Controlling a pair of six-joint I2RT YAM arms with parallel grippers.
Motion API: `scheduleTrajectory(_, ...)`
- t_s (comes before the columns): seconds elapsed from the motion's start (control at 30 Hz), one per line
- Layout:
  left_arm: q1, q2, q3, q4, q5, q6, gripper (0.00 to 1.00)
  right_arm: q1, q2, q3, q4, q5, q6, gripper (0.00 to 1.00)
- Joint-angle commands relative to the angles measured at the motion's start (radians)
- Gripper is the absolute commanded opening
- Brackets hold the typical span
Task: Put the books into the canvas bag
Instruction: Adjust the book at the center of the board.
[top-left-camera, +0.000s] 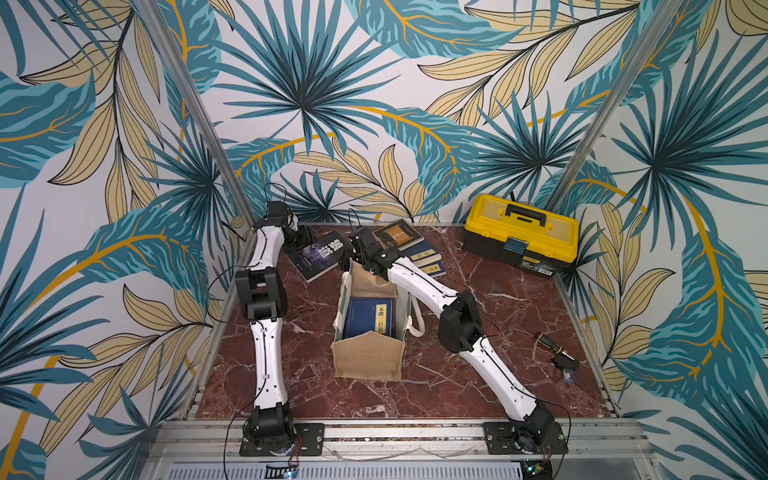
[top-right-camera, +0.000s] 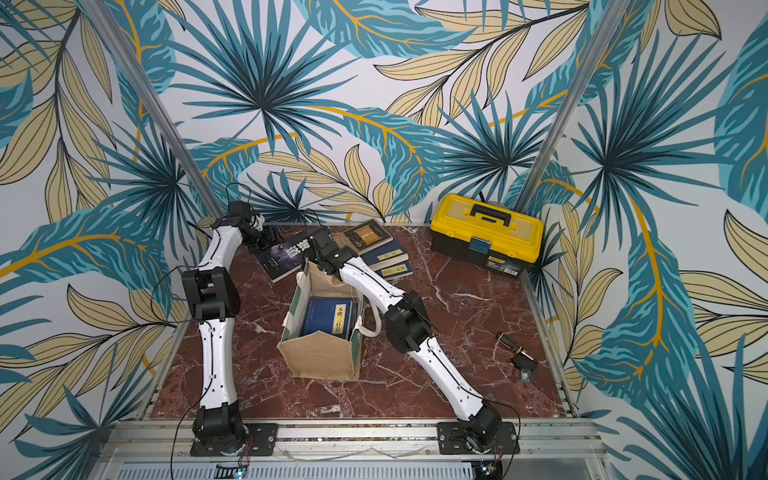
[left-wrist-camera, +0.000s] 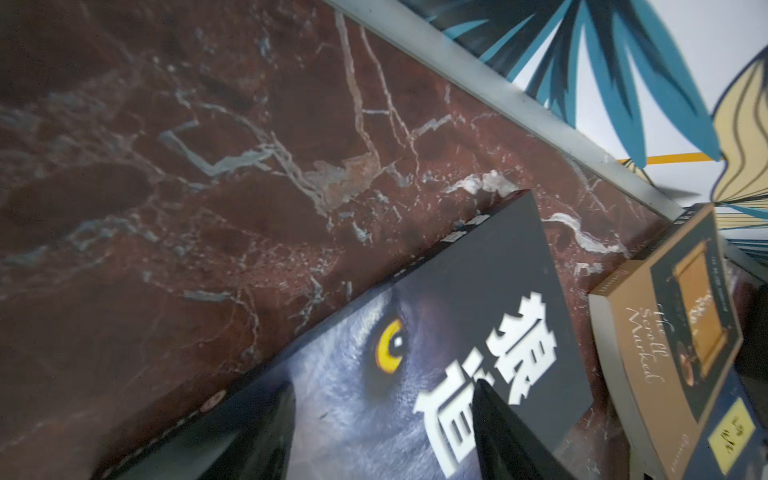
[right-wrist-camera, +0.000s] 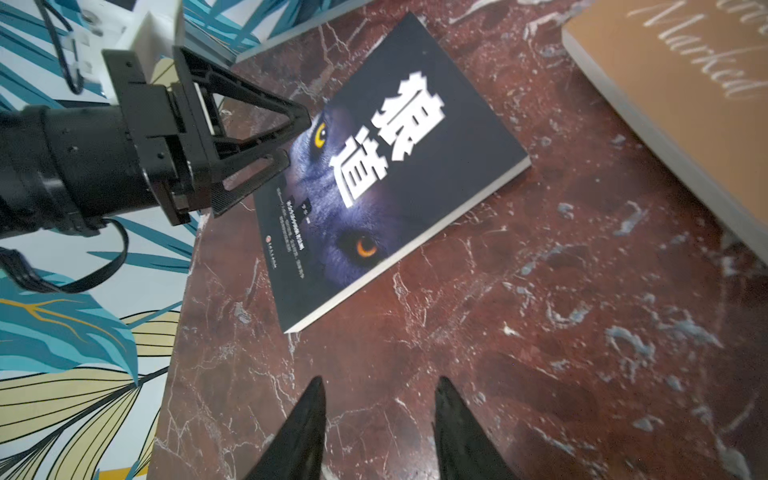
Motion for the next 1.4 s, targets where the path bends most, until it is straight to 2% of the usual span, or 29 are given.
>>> scheduleTrajectory(0.0, 0.023, -0.014, -0.026, -0.005, 0.002, 0.000, 0.68, -0.001, 0.029, -0.048, 0.074, -0.028, 0.056, 0.45)
scheduleTrajectory(0.17, 0.038, -0.022, -0.040, -0.007, -0.035, 0.036, 0.68, -0.002, 0.034, -0.055, 0.091, -0.035, 0.075, 0.46)
scheduleTrajectory(0.3, 0.046, 0.006, 0.044, -0.007, -0.064, 0.030, 0.68, -0.002, 0.035, -0.082, 0.114, -0.018, 0.090, 0.48)
scheduleTrajectory(0.37, 0.052, 0.033, 0.067, 0.006, -0.051, 0.013, 0.68, -0.002, 0.040, -0.083, 0.126, -0.017, 0.105, 0.48)
scheduleTrajectory(0.53, 0.055, 0.037, 0.019, 0.018, 0.022, -0.014, 0.66, -0.002, 0.052, -0.083, 0.144, -0.003, 0.124, 0.48)
scheduleTrajectory(0.8, 0.048, -0.123, -0.283, 0.011, 0.076, -0.029, 0.58, -0.002, 0.100, -0.083, 0.160, -0.003, 0.184, 0.48)
scheduleTrajectory(0.9, 0.043, -0.190, -0.422, 0.012, 0.075, -0.031, 0.57, 0.004, 0.124, -0.083, 0.160, -0.012, 0.225, 0.47)
scheduleTrajectory(1.0, 0.043, -0.228, -0.526, 0.011, 0.111, -0.030, 0.56, 0.015, 0.132, -0.085, 0.148, 0.006, 0.210, 0.47)
scheduleTrajectory(1.17, 0.038, -0.310, -0.638, 0.013, 0.119, -0.012, 0.54, 0.025, 0.136, -0.088, 0.128, 0.052, 0.169, 0.44)
scheduleTrajectory(1.37, 0.038, -0.349, -0.689, 0.013, 0.136, 0.006, 0.54, 0.027, 0.152, -0.082, 0.168, 0.096, 0.143, 0.39)
